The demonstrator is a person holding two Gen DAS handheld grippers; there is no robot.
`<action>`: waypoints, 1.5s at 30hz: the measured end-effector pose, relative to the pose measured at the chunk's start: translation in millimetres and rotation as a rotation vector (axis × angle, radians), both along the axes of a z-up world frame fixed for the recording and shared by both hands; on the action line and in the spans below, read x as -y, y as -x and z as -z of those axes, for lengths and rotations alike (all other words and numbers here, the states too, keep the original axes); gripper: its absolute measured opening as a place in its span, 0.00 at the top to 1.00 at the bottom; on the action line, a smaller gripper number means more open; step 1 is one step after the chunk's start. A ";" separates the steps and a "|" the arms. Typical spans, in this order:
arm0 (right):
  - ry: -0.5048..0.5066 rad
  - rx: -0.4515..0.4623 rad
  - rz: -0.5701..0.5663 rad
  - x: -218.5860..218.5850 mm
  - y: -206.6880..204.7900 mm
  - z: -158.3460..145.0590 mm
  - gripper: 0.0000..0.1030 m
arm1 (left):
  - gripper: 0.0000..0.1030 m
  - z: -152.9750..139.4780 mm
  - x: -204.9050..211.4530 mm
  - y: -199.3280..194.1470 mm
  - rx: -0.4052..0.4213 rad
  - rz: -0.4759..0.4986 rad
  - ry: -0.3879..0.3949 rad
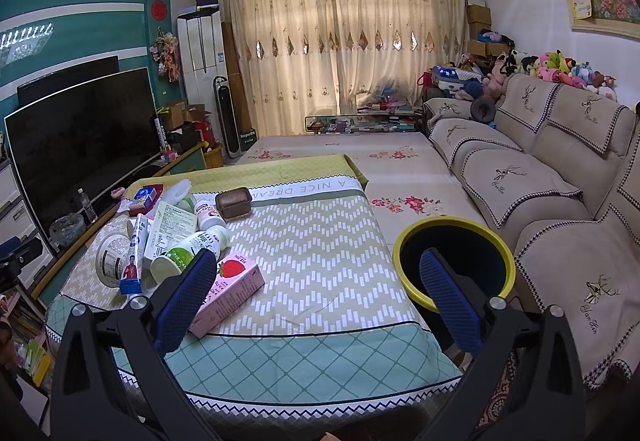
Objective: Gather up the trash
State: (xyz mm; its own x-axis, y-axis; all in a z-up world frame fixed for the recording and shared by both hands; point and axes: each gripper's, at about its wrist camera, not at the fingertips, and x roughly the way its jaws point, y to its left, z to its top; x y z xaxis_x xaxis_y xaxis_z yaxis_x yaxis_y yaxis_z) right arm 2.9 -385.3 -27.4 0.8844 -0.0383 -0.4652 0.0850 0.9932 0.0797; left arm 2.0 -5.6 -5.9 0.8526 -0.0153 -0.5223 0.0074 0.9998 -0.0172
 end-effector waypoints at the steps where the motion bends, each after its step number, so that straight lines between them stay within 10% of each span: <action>1: 0.001 0.000 -0.001 -0.6 0.7 0.7 0.06 | 0.04 0.2 0.7 0.2 -0.001 0.001 0.001; 45: -0.004 -0.024 0.000 1.4 -10.8 2.2 0.06 | 0.04 6.6 3.3 -2.5 -0.015 0.011 0.001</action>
State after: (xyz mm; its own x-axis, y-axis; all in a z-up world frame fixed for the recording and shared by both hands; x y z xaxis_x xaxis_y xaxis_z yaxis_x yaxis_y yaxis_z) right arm 13.7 -386.7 -29.6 0.8727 -0.0366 -0.4869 0.0871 0.9929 0.0815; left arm 4.4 -8.9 -12.5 0.8447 -0.0248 -0.5347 0.0178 0.9997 -0.0181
